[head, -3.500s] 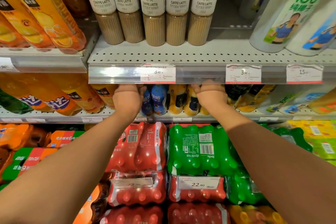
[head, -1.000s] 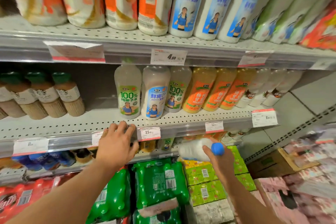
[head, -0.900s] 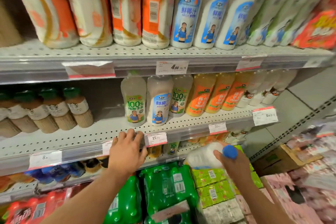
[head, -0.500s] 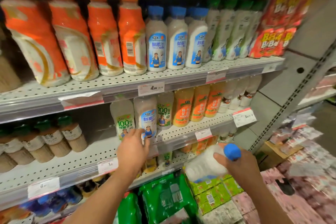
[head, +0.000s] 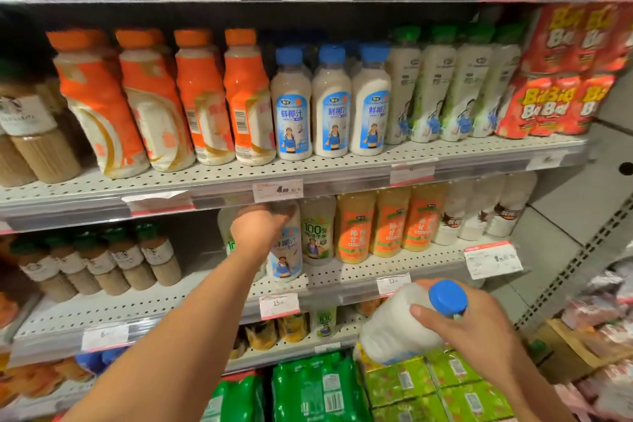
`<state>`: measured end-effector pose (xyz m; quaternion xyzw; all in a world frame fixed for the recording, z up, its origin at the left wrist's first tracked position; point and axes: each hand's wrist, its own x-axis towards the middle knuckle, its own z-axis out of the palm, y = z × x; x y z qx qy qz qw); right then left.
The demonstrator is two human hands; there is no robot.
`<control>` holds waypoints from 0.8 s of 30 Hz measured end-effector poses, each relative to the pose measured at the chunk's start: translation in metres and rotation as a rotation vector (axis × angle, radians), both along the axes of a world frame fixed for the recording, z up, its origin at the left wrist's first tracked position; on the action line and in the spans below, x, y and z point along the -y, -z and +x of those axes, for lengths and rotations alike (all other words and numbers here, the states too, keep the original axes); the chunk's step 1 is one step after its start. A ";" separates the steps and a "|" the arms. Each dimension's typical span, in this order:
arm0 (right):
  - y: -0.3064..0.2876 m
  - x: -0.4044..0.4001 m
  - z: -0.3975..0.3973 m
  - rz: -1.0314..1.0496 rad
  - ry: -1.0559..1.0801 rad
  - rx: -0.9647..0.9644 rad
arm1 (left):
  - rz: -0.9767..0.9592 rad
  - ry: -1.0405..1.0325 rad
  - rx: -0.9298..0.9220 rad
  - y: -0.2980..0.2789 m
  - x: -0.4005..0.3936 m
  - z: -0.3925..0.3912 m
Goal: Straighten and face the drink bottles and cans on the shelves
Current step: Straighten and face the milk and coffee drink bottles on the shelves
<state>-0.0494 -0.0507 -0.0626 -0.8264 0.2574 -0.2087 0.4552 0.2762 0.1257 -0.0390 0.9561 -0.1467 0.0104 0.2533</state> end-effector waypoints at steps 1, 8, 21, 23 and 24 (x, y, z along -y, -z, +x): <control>-0.001 0.002 0.002 0.000 -0.024 0.005 | 0.009 0.012 0.009 -0.003 -0.001 0.000; -0.006 0.003 0.025 0.019 -0.071 0.081 | -0.199 0.020 0.066 -0.007 -0.014 -0.015; -0.014 -0.004 0.038 0.037 0.015 0.200 | -0.549 0.195 0.067 0.012 -0.039 -0.044; -0.015 -0.004 0.036 0.062 0.040 0.236 | -0.671 0.212 0.041 0.018 -0.051 -0.056; -0.016 -0.004 0.037 0.075 0.051 0.248 | -0.727 0.206 0.032 0.021 -0.055 -0.060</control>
